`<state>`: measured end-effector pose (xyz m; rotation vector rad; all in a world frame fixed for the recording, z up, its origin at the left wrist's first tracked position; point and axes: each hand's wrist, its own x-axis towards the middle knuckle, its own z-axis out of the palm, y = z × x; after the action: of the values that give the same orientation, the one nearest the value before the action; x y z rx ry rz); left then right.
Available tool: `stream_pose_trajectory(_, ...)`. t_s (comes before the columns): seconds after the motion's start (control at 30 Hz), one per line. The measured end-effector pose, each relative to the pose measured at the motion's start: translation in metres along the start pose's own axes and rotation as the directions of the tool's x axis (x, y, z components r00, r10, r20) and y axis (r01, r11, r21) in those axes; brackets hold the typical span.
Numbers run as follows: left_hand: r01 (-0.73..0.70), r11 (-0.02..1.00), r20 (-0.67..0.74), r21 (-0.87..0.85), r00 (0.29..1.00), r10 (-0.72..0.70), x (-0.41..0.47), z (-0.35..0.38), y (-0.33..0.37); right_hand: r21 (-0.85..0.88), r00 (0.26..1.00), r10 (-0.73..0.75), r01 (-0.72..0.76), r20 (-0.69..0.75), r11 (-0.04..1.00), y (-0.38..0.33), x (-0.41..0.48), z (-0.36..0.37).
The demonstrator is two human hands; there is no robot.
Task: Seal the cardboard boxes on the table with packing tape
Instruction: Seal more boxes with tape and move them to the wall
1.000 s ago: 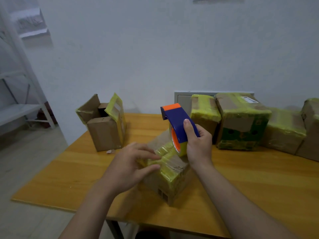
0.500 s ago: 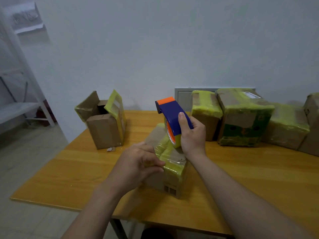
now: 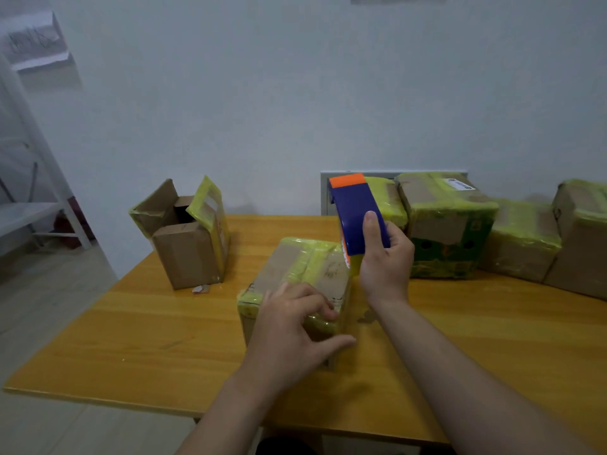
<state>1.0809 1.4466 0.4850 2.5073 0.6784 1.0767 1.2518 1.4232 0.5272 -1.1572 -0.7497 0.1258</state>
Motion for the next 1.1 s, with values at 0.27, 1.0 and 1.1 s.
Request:
stream_pose_trajectory(0.27,0.096,0.995,-0.063,-0.004,0.993,-0.096,0.005,0.009,0.012,-0.027,0.998,0.024,-0.025,-0.054,0.999,0.007,-0.027,-0.032)
stream_pose_trajectory(1.0,0.47,0.873,-0.242,0.131,0.869,-0.432,0.053,0.033,-0.087,-0.011,0.967,0.232,-0.235,-0.105,0.972,0.065,-0.046,-0.027)
stream_pose_trajectory(1.1,0.445,0.884,-0.257,0.14,0.879,-0.402,0.073,0.05,-0.101,-0.028,0.965,0.24,-0.244,-0.103,0.969,0.07,-0.045,-0.028)
